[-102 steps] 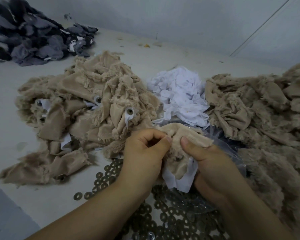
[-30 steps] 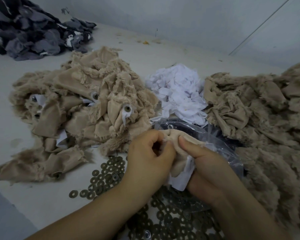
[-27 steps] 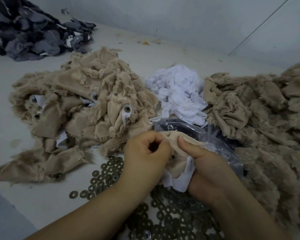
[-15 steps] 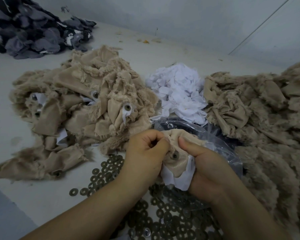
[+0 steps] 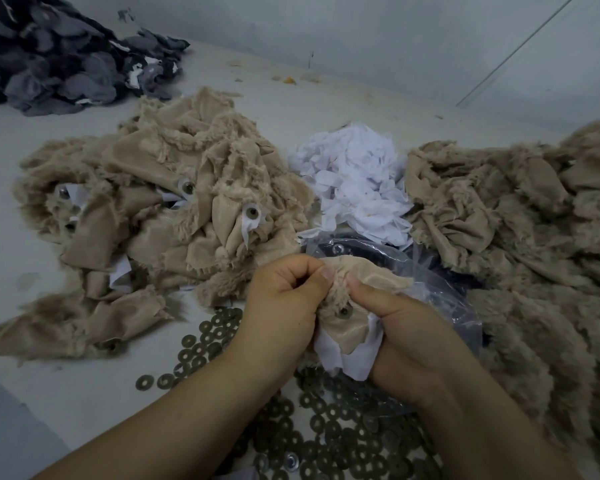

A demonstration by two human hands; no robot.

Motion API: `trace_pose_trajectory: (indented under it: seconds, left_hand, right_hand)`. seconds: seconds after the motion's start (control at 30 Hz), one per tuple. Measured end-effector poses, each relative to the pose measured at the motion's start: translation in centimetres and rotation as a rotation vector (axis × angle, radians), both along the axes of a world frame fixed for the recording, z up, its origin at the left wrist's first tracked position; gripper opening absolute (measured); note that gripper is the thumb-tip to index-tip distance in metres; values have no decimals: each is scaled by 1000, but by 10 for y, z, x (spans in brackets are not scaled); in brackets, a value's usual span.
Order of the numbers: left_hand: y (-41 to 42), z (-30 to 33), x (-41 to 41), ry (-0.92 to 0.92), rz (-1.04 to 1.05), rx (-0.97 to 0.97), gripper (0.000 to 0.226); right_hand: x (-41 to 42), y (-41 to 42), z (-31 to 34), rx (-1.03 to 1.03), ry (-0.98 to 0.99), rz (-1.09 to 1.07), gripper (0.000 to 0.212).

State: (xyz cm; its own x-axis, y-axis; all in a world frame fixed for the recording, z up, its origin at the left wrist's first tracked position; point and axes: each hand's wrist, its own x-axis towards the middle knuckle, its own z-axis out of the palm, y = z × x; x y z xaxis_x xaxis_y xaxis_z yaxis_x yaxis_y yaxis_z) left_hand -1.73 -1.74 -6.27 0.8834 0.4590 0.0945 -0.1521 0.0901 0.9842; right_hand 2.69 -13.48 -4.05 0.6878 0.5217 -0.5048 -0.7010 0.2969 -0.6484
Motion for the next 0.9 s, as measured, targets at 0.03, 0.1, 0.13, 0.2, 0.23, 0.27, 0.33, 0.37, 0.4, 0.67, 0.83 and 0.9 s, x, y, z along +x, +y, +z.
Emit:
trace_pose_trajectory:
  seconds: [0.03, 0.1, 0.13, 0.2, 0.23, 0.27, 0.33, 0.37, 0.4, 0.67, 0.83, 0.9]
  left_hand:
    - [0, 0, 0, 7, 0, -12, 25]
    - [0, 0, 0, 17, -21, -59, 26]
    - [0, 0, 0, 16, -40, -84, 27]
    - [-2, 2, 0, -2, -67, -90, 34]
    - [-2, 3, -1, -9, -68, -62, 39]
    - [-3, 3, -1, -11, -61, -24, 41]
    - [-4, 3, -1, -9, -36, 30, 33]
    - [-4, 2, -1, -6, -29, 40, 26]
    - [-3, 2, -1, -6, -23, 43, 22]
    - [3, 0, -1, 12, -8, -42, 31]
    - [5, 0, 0, -9, 18, -119, 38]
    - [5, 0, 1, -12, 21, -152, 38]
  right_hand:
    - [0, 0, 0, -5, 6, -2, 36]
    - [1, 0, 0, -12, -1, -3, 36]
    - [1, 0, 0, -16, -14, -7, 41]
    - [0, -1, 1, -18, -58, -12, 52]
    - [-1, -2, 3, -21, -77, -5, 54]
    - [-1, -2, 4, -27, -89, 14, 52]
    - [0, -3, 1, -37, -99, 35, 47]
    - [0, -3, -1, -33, -92, 17, 46]
    - [1, -2, -4, -27, -77, -9, 43]
    - [10, -13, -3, -703, -867, -215, 35]
    - [36, -26, 1, -1484, -1332, 206, 13]
    - [48, -25, 1, -1621, -1211, 654, 20]
